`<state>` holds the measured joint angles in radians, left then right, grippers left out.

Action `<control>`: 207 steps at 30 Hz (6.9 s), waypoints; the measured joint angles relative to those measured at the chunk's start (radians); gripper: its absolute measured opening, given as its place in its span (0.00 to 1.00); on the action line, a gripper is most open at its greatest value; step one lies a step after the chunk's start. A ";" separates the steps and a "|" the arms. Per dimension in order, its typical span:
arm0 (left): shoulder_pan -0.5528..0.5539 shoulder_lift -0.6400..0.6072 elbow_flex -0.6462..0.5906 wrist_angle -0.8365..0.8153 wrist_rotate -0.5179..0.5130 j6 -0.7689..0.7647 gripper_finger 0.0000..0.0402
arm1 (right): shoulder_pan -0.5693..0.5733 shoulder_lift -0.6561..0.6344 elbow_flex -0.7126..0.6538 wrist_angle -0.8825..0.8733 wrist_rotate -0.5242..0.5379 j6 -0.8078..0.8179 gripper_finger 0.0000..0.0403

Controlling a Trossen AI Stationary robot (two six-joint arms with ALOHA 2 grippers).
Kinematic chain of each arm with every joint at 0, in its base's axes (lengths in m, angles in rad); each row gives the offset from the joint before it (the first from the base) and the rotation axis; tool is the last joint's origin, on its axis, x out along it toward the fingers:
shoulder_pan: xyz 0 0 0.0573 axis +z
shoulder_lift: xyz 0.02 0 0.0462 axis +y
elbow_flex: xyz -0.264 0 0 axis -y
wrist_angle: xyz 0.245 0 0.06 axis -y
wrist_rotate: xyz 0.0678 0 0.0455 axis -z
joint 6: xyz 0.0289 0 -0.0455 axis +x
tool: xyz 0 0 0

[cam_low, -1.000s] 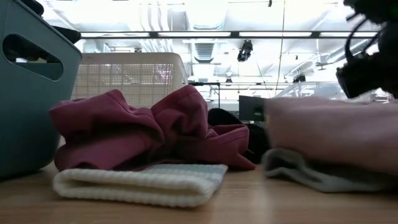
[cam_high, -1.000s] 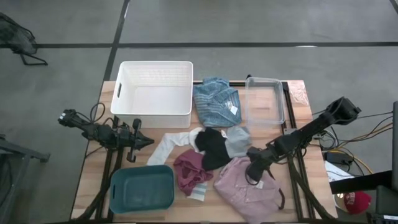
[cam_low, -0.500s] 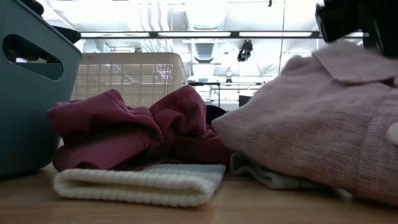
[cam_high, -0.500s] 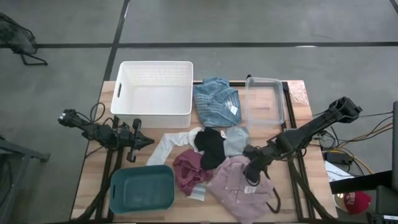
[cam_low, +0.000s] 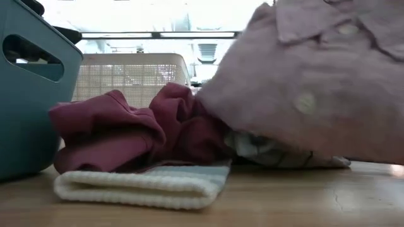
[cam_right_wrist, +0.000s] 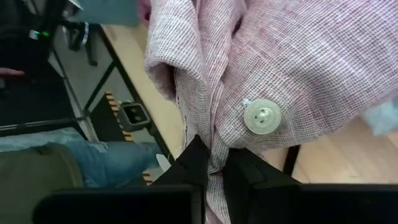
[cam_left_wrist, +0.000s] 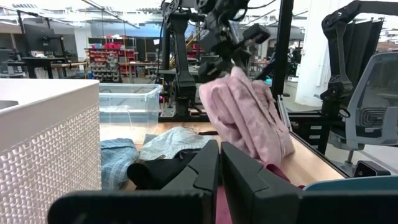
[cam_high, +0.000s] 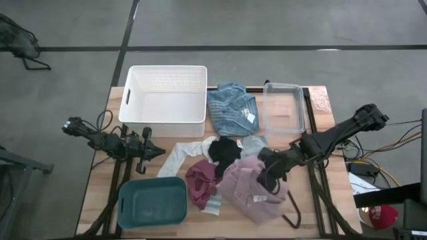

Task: Pick & Place Cloths
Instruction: Put the pink polo shirt into the laundry organizer

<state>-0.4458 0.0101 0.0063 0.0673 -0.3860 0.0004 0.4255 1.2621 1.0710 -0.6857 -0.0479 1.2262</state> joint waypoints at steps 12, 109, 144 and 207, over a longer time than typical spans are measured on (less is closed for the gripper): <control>0.000 0.000 0.000 0.189 -0.045 -0.300 0.06 | -0.078 0.000 0.082 -0.015 0.026 -0.070 0.05; 0.072 1.149 1.094 -0.329 0.086 -0.641 0.83 | -0.199 0.449 0.774 -0.172 -0.112 -0.707 0.05; 0.203 1.203 1.140 -0.231 0.342 -0.617 0.08 | -0.223 0.445 0.773 -0.107 -0.084 -0.732 0.09; 0.605 0.907 1.199 -0.757 -0.421 -0.656 0.10 | -0.299 0.327 0.765 0.033 0.286 -0.826 0.72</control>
<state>0.1591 0.9174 1.2048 -0.6896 -0.8068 -0.6555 0.1265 1.5887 1.8362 -0.6525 0.2378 0.4000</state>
